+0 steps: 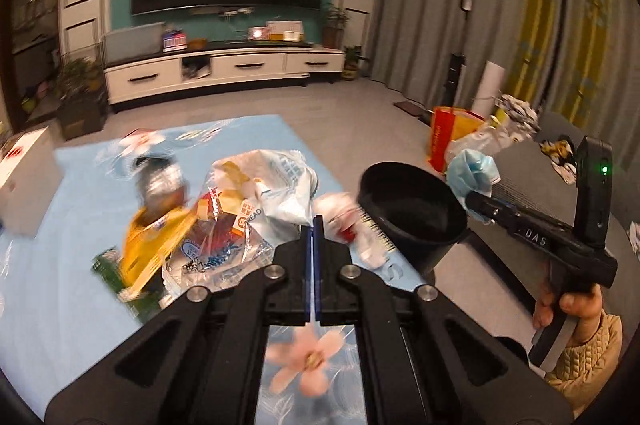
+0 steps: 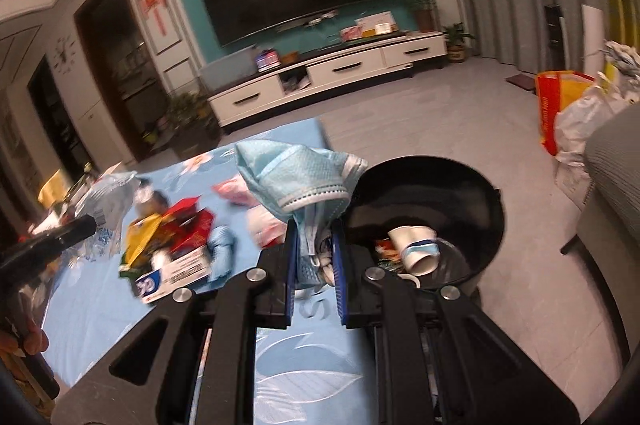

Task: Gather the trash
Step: 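Move both tools over the black bin and release the bag and mask, then grasp the green wrapper with the left tool while the right tool grasps the white plastic bag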

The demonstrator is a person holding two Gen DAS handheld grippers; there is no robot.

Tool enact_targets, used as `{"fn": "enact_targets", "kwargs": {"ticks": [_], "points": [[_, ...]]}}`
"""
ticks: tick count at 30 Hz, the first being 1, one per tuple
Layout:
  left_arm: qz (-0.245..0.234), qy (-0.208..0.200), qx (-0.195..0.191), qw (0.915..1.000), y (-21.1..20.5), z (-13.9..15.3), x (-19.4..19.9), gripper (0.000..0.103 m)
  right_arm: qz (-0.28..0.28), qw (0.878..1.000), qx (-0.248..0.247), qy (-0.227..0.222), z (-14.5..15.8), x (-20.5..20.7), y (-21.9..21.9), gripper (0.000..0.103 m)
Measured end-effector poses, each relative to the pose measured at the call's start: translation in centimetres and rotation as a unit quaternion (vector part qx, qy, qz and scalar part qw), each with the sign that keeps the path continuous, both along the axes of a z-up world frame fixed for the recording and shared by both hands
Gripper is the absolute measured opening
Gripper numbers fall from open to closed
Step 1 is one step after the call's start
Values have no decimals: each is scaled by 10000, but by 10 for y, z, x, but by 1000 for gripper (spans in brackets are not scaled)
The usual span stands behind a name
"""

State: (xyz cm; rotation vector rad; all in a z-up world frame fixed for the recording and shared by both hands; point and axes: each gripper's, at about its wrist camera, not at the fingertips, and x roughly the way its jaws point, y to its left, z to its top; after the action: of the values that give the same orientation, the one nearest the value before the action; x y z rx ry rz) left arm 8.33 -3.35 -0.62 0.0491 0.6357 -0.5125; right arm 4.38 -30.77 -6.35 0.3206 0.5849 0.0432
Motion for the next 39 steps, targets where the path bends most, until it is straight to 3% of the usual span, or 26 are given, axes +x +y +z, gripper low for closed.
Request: {"fn": "enact_targets", "kwargs": {"ticks": [9,22,25,26,27,28,29,31,36,39], "points": [[-866,62,145,9961,-100,-10,35,2,-450,9985,208,220,-28,17,-42,17],[-1657,874,126,9822,-208,-58,95,2,-922,9919,420,771,-74,52,-89,20],[-1694,942,270,9807,-226,-68,105,2,-1012,9898,458,892,-82,60,-98,25],[-1721,984,324,9796,-232,-73,109,3,-1030,9894,467,909,-84,61,-99,32],[-1727,1055,353,9787,-236,-77,113,7,-1053,9890,475,923,-85,62,-100,38],[-1692,1142,380,9782,-238,-81,117,19,-1068,9889,488,912,-85,62,-100,42],[-1686,1171,393,9779,-239,-82,119,43,-1111,9884,491,909,-85,61,-101,51],[-1681,1187,394,9778,-236,-84,120,69,-1181,9876,503,902,-86,59,-104,59],[-1605,1161,273,9798,-218,-76,120,71,-1260,9868,598,819,-80,47,-106,60],[-1392,1027,119,9849,-191,-60,117,78,-1232,9872,644,784,-76,37,-105,61]]}}
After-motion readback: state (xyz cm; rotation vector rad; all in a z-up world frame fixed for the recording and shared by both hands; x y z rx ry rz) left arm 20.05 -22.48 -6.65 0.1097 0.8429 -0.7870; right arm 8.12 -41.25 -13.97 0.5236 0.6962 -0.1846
